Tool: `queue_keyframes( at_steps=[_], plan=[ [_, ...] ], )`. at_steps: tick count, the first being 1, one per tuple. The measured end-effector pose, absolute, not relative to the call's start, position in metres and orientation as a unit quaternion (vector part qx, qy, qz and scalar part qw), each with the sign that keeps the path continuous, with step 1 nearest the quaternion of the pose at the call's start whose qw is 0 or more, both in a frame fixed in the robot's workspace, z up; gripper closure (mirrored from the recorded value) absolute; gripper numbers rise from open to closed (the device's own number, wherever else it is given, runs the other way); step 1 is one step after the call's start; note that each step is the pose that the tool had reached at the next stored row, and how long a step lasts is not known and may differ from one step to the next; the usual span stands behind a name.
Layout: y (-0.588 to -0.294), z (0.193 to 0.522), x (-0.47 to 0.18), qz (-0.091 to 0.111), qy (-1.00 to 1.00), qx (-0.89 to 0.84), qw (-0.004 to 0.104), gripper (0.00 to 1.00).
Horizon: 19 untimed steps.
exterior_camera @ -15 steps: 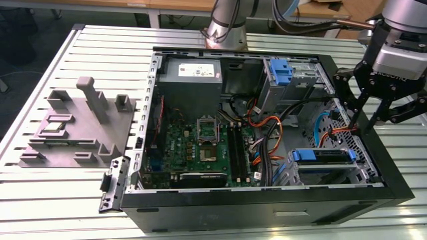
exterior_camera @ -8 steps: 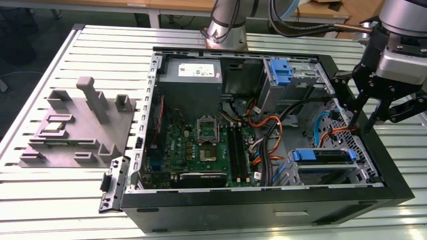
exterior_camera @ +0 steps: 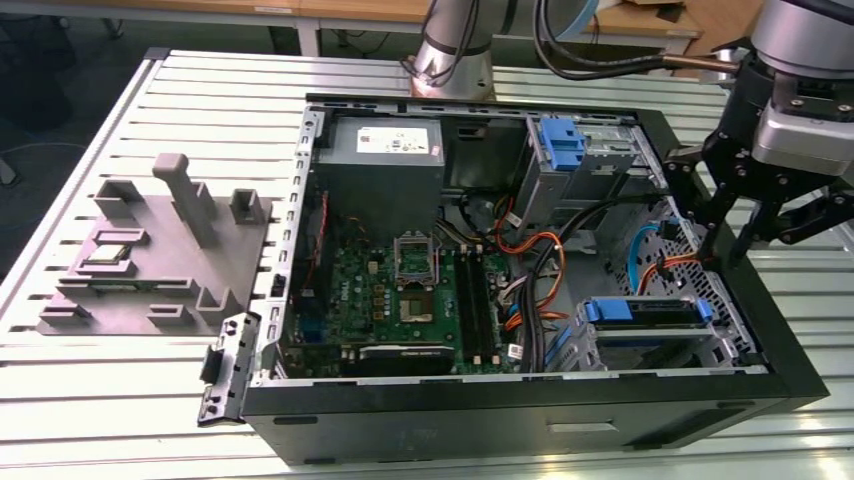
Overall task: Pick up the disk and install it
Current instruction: 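Insert the first disk wire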
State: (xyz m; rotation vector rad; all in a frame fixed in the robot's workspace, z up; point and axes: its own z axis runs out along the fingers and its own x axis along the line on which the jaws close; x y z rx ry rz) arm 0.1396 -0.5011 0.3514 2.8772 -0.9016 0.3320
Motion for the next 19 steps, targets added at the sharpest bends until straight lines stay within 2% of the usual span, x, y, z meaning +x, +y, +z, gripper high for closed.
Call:
queue_keyframes(
  at_steps=[8, 9, 10, 11, 12, 19],
  plan=[
    [-0.5011, 0.3492, 0.1396, 0.119, -0.292, 0.948, 0.053, 0.69],
    [-0.5011, 0.3491, 0.1396, 0.119, -0.292, 0.948, 0.053, 0.7],
    [-0.5011, 0.3491, 0.1396, 0.119, -0.292, 0.948, 0.053, 0.76],
    [-0.5011, 0.3491, 0.1396, 0.119, -0.292, 0.948, 0.053, 0.76],
    [-0.5011, 0.3491, 0.1396, 0.119, -0.292, 0.948, 0.053, 0.83],
    [-0.5011, 0.3535, 0.1358, 0.119, -0.292, 0.948, 0.053, 0.83]
  ],
)
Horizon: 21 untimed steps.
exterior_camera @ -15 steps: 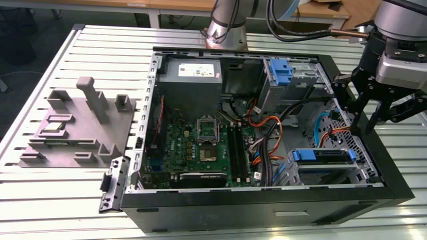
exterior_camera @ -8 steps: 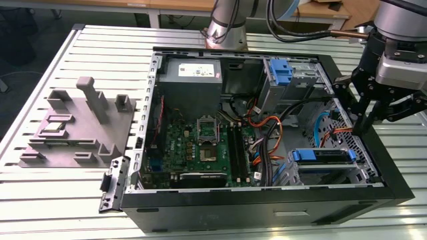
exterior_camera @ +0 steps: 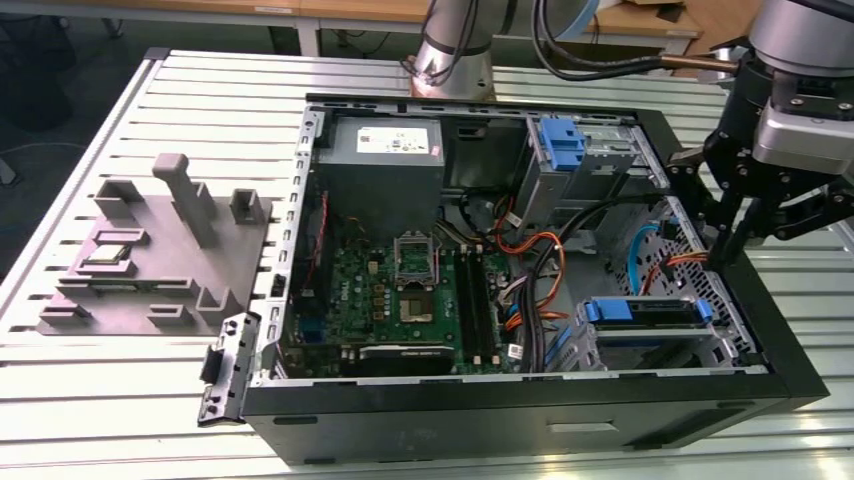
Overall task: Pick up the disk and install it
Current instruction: 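Insert the first disk wire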
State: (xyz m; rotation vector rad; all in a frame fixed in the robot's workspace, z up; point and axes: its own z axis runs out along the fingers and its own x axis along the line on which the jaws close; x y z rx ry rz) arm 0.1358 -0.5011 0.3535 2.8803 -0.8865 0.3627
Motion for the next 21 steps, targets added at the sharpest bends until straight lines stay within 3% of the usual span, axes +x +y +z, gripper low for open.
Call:
queue_keyframes(
  at_steps=[6, 21],
  plan=[
    [-0.5012, 0.3533, 0.1274, 0.119, -0.299, 0.945, 0.054, 0.83],
    [-0.501, 0.3509, 0.1274, 0.111, -0.419, 0.899, 0.07, 0.83]
  ],
)
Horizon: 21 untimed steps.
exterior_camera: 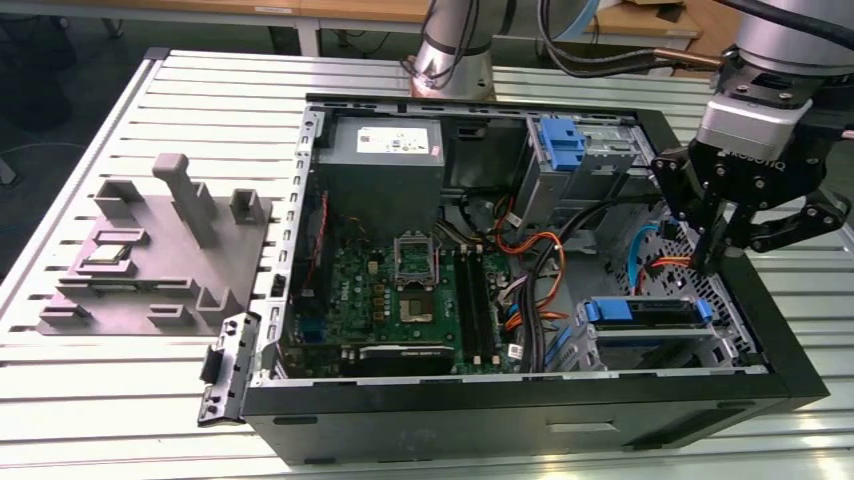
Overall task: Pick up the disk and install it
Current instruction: 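Insert the first disk wire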
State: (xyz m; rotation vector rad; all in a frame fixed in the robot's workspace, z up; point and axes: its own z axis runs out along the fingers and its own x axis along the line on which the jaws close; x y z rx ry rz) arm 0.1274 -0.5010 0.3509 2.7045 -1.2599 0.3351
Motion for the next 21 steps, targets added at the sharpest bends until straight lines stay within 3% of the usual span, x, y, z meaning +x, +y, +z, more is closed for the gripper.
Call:
queue_keyframes(
  at_steps=[21],
  plan=[
    [-0.5002, 0.3507, 0.1276, 0.109, -0.451, 0.883, 0.075, 0.83]
  ],
)
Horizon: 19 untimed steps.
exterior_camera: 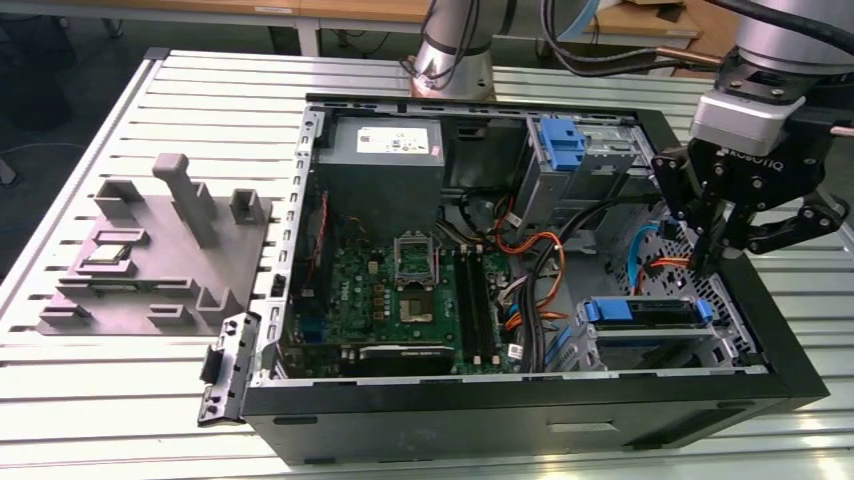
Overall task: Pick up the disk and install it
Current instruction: 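Insert the first disk wire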
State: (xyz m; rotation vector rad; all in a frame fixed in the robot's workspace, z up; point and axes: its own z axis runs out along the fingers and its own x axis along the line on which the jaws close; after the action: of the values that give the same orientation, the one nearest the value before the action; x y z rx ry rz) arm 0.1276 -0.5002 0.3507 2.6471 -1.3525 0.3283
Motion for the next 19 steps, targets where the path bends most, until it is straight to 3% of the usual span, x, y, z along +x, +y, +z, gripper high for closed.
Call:
queue_keyframes(
  at_steps=[19],
  plan=[
    [-0.4984, 0.3461, 0.1281, 0.099, -0.561, 0.817, 0.089, 0.83]
  ],
)
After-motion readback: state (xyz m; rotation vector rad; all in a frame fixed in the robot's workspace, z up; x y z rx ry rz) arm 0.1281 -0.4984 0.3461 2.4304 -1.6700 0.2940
